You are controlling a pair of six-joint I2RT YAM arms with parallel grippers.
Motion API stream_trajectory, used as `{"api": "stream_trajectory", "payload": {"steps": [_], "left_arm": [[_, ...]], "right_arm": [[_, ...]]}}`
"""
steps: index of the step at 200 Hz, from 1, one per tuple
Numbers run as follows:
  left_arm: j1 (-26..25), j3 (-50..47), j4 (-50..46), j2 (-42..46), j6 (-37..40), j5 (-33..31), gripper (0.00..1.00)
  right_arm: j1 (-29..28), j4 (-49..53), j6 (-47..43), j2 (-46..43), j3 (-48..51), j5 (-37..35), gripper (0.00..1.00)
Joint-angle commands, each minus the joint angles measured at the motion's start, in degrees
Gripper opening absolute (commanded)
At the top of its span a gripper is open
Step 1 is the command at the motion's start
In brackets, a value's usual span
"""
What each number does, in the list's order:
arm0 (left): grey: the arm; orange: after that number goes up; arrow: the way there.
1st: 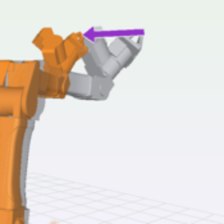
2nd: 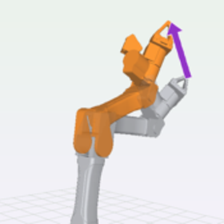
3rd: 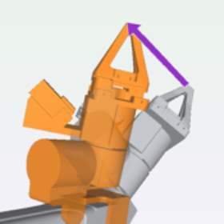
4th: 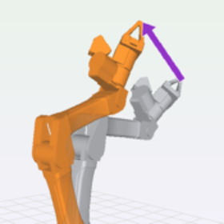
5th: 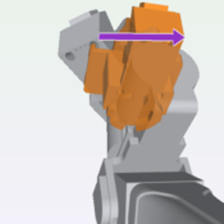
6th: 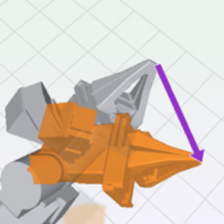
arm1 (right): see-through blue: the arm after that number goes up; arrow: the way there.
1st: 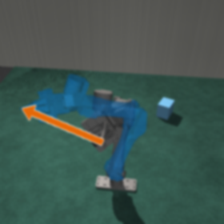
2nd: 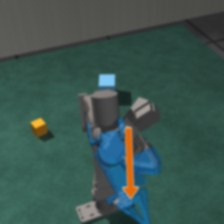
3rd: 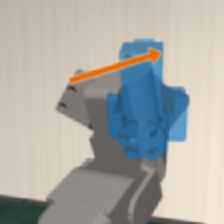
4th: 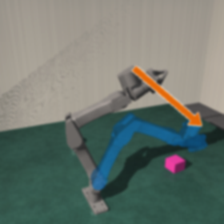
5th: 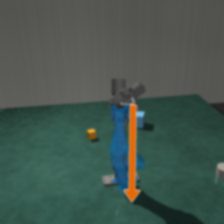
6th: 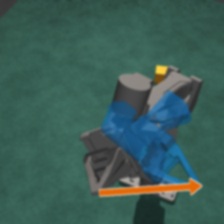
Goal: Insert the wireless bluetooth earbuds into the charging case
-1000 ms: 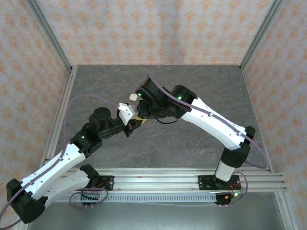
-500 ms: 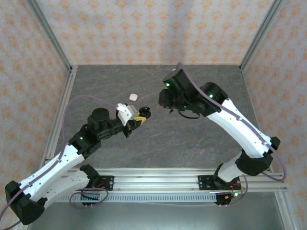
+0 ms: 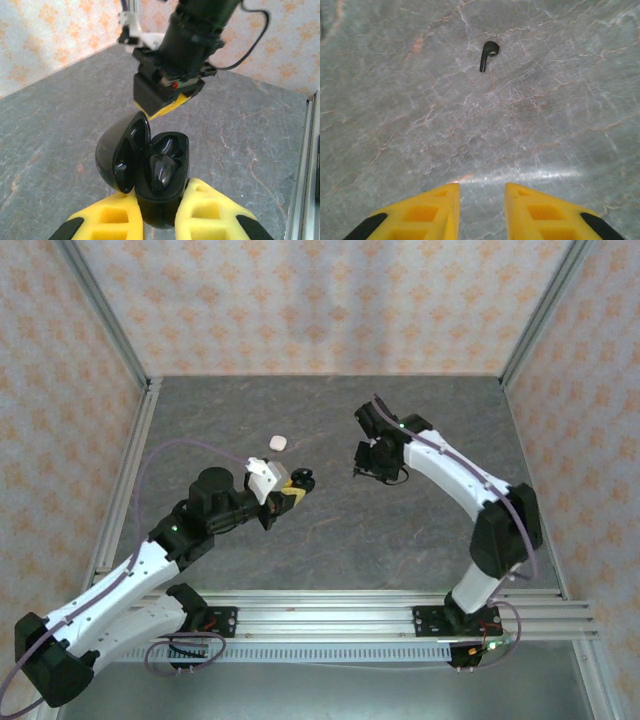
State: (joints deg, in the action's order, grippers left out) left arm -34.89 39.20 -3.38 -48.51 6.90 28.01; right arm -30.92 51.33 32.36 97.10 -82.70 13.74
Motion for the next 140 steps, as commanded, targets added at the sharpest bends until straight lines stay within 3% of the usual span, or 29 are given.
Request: {"api": "stream_trajectory", "payload": {"steps": [1, 66, 140], "left_arm": [[-0.4, -0.5, 2.2, -0.6, -0.8, -0.2, 0.0], [-0.4, -1.1, 3.2, -3.1, 0.7, -0.3, 0.0], [-0.3, 0.9, 3.2, -7.9, 4.4, -0.1, 0.0]], "right_arm": [[1.4, -3.7, -0.8, 4.9, -1.3, 3.4, 0.36], [3.2, -0.3, -4.1, 20.8, -11.2, 3.7, 0.41], [3.5, 5.3, -5.8, 28.2, -20.8, -1.1, 0.41]]}}
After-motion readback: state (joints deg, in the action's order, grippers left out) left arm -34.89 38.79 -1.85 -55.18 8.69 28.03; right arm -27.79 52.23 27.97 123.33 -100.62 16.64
